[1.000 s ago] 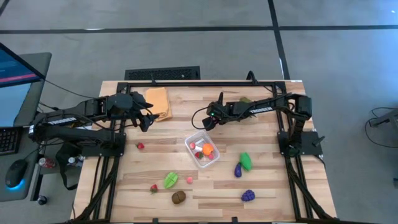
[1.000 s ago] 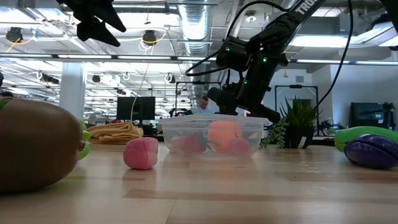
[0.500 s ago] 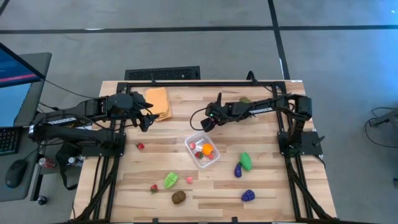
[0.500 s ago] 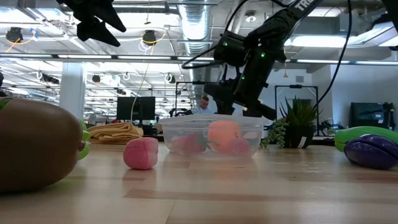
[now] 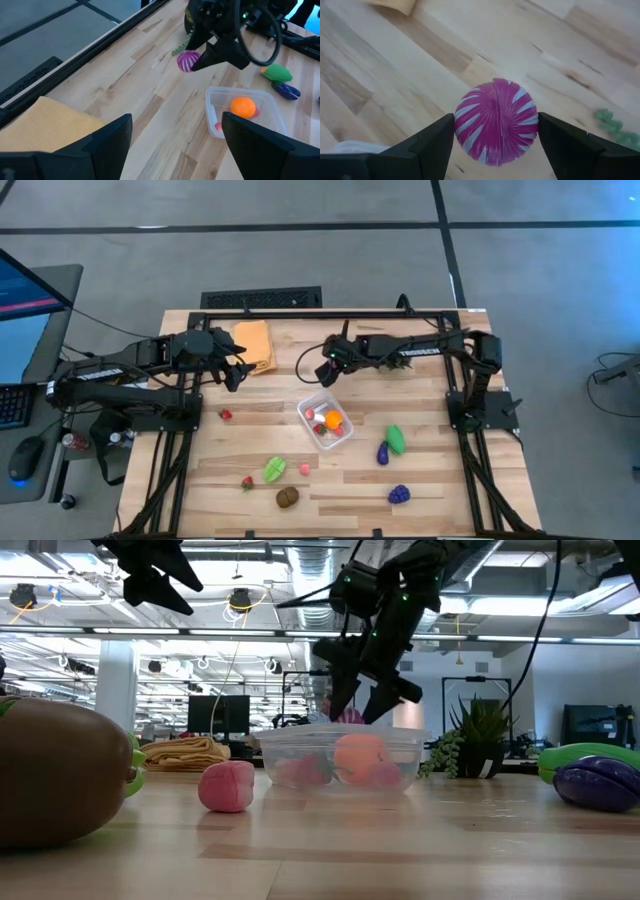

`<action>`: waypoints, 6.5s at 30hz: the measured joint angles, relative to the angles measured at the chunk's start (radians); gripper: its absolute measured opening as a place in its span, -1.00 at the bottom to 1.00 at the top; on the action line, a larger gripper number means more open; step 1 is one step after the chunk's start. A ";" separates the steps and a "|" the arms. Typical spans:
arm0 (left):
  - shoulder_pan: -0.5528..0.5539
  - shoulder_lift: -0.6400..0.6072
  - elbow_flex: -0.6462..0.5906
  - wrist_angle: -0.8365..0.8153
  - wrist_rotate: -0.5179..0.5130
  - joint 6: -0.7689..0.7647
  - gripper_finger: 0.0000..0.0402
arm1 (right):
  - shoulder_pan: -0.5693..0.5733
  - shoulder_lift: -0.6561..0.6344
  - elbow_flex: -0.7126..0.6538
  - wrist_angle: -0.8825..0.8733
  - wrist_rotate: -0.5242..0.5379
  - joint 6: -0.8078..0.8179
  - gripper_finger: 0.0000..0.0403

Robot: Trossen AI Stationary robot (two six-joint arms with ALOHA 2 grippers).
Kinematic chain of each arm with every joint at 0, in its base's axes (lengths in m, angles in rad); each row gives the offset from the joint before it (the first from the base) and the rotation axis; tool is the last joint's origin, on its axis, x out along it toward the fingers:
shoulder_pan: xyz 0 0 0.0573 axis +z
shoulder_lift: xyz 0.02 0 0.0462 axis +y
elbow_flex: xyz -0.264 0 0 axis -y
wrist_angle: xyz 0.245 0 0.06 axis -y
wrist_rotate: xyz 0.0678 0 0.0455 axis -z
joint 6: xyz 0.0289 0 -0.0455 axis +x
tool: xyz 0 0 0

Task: Pick and placing Produce into tupperware
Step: Put the purple onion into the transparent bin, then put the top red strawberry into the transparent bin

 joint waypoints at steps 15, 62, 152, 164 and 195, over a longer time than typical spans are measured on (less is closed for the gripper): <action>0.000 0.000 0.000 0.000 -0.011 0.000 0.48 | 0.041 -0.001 0.161 -0.203 -0.002 -0.086 0.50; 0.000 0.000 0.000 -0.008 -0.018 0.012 0.48 | 0.335 0.002 0.186 -0.172 0.115 -0.051 0.50; 0.000 0.000 0.000 -0.110 -0.232 0.107 0.48 | 0.331 0.198 0.186 -0.120 0.128 0.142 0.57; 0.001 0.000 0.000 -0.110 -0.200 0.104 0.48 | 0.332 0.176 0.186 -0.119 0.137 0.142 0.80; -0.001 0.037 -0.071 -0.256 -0.108 0.062 0.48 | 0.525 -0.133 0.143 -1.019 0.639 0.427 0.65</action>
